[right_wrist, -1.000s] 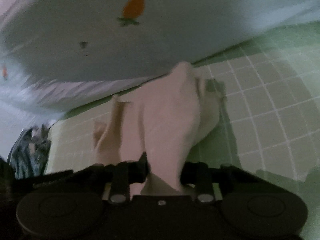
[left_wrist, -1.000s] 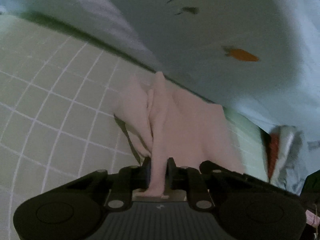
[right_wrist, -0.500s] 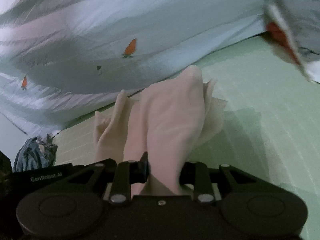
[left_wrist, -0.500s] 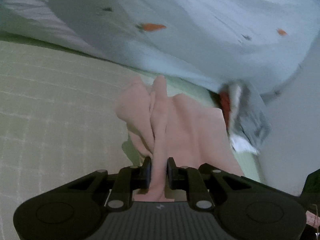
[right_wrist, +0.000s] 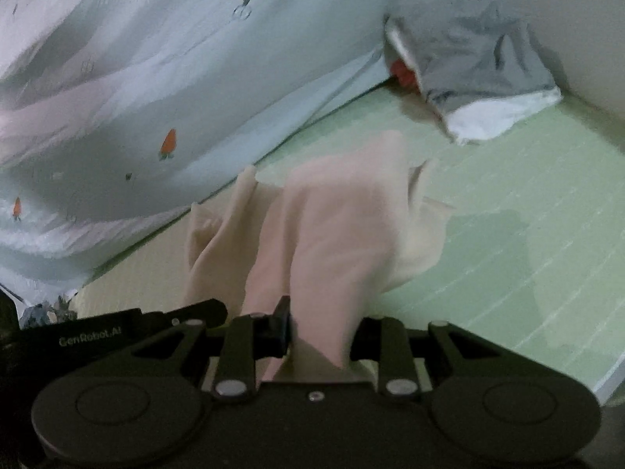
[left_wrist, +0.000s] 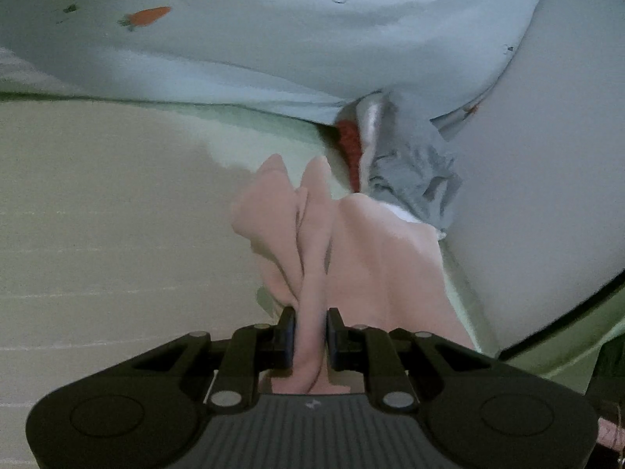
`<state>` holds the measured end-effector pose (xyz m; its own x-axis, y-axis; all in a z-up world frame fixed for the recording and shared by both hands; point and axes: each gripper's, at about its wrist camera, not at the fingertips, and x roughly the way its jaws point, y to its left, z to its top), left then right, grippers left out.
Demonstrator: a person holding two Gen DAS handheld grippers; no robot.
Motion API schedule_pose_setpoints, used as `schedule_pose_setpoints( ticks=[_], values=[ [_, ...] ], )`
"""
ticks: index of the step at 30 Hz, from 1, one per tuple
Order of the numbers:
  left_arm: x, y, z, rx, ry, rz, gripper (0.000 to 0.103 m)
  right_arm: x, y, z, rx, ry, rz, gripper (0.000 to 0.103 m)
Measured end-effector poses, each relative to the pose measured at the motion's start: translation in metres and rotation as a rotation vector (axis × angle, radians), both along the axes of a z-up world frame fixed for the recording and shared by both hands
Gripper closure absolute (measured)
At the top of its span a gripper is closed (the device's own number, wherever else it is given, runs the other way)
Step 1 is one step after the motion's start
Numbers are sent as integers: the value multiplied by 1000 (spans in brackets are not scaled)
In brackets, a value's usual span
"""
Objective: Fold clothes
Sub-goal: 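Carry the shirt bundle with both grippers onto the grey clothes stack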
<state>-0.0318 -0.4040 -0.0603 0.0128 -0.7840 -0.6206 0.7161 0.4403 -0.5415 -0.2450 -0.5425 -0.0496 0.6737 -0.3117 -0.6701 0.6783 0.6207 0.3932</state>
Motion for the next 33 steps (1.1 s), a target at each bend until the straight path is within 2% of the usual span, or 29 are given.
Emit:
schedule_pose_setpoints(
  ticks=[2,4,7,12,18,19,20,22,23,24,25,26,27,29,30,31,32,33],
  values=[
    [-12,-26,6,0,-3,9,86,-12,-28,4,-7,-17,4,77],
    [-27,-57,20,-13,-52,-6,86,-24,-56,9,-16,-35,7,77],
    [-44,-113,48,-87,-147,-35,86,-38,-105,29,-116,-70,26,77],
    [-48,-208,88,-204,-156,-30,86,-52,-192,75,-285,-119,27,77],
    [-40,-302,138,-323,-248,-26,85,-38,-277,139,-554,-130,61,76],
    [-35,-319,139,-321,-253,-20,83,-33,-292,145,-580,-136,61,76],
    [-30,-336,137,-311,-258,-12,83,-27,-311,143,-560,-146,44,75],
    [-14,-371,118,-241,-260,28,74,-14,-350,139,-519,-164,11,67],
    [-6,-387,106,-189,-262,50,71,-3,-368,124,-507,-137,7,52],
    [3,-402,92,-119,-263,75,69,9,-386,110,-495,-111,2,26],
    [11,-416,78,-50,-265,99,69,21,-404,95,-484,-83,-4,16],
    [18,-428,66,5,-260,117,69,33,-418,75,-494,-14,-34,18],
    [22,-431,58,20,-238,117,69,45,-428,60,-502,85,-70,28],
    [24,-435,50,13,-245,113,61,58,-432,44,-555,251,-139,30],
    [23,-435,48,-1,-263,110,50,56,-427,41,-605,253,-177,28],
    [22,-436,46,-12,-281,107,46,53,-419,40,-645,212,-205,25],
    [21,-440,43,-11,-301,105,46,50,-411,39,-682,171,-230,25],
    [21,-444,39,-6,-314,105,46,52,-409,38,-683,141,-216,32]
  ],
)
